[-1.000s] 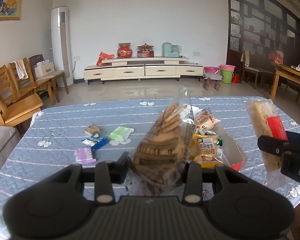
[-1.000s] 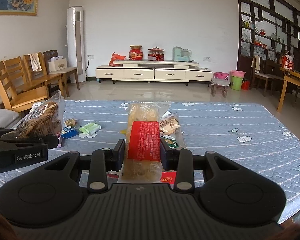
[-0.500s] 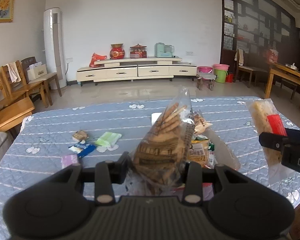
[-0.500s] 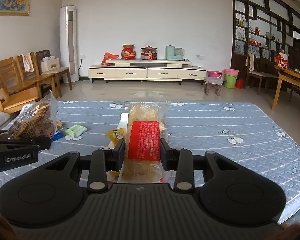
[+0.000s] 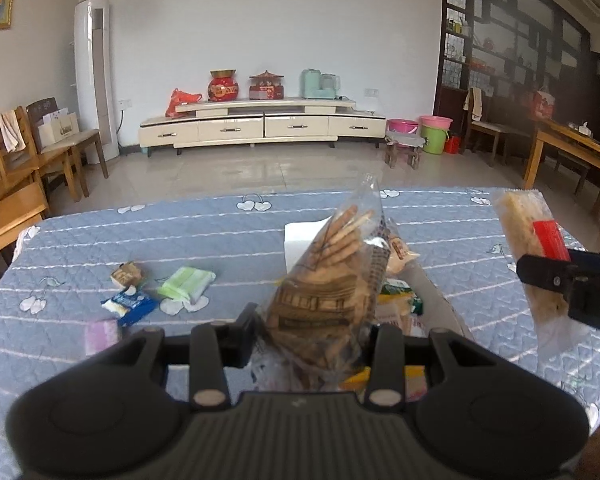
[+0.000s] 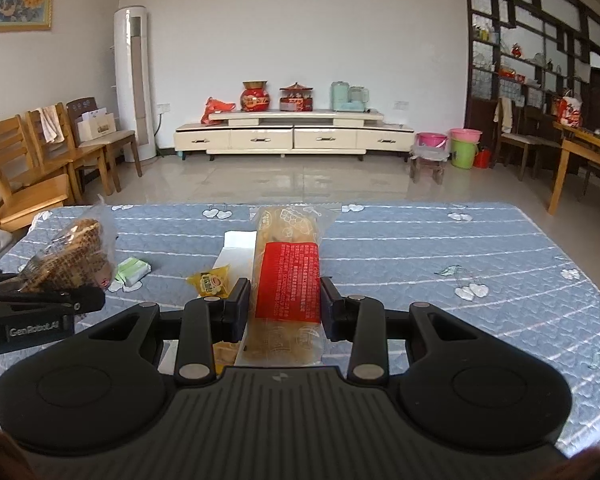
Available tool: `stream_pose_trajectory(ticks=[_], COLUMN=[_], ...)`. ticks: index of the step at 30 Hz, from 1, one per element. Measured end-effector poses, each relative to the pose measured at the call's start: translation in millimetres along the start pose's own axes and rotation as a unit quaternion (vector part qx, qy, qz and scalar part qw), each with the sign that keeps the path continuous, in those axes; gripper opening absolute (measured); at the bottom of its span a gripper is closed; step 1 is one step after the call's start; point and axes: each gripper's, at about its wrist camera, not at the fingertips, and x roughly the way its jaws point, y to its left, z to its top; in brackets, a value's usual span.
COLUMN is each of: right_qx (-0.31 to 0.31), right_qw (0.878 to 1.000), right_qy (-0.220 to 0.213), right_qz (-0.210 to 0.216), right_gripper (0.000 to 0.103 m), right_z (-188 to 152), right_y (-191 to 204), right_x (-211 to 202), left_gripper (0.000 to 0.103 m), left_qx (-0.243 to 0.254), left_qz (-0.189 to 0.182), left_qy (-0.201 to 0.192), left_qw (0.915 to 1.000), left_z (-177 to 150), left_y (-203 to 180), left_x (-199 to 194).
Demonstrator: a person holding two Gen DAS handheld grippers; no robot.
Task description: Organize snacks
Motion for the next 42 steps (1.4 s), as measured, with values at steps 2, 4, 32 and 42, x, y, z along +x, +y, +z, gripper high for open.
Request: stream_pose_trajectory(ticks=[2, 4, 32, 42], right_qx=[-0.001, -0.002, 0.012, -0.011], right_qw=[1.000, 1.000, 0.998, 0.999], right_qy=[0.005, 0.012, 0.061, 0.042], right_qz=[0.005, 0.009, 0.024, 0.001], right_gripper=[0.044, 0.044, 0.066, 0.090], right_z=[3, 6, 28, 32], right_y=[-2, -3, -16, 16], right_x=[11, 23, 151, 109], left_gripper=[0.039, 0.039, 0.070, 0.075], left_qx=[0.001, 0.009, -0.020, -0.009], left_qz=[-0.002, 0.001, -0.074, -0.004], left_qy=[0.003, 0.004, 0.035, 0.023], left_qw=[1.0000, 1.0000, 0.9964, 0.9997], left_z=[6, 10, 45, 44], left_y=[-2, -5, -5, 12], left_x=[10, 20, 137, 83])
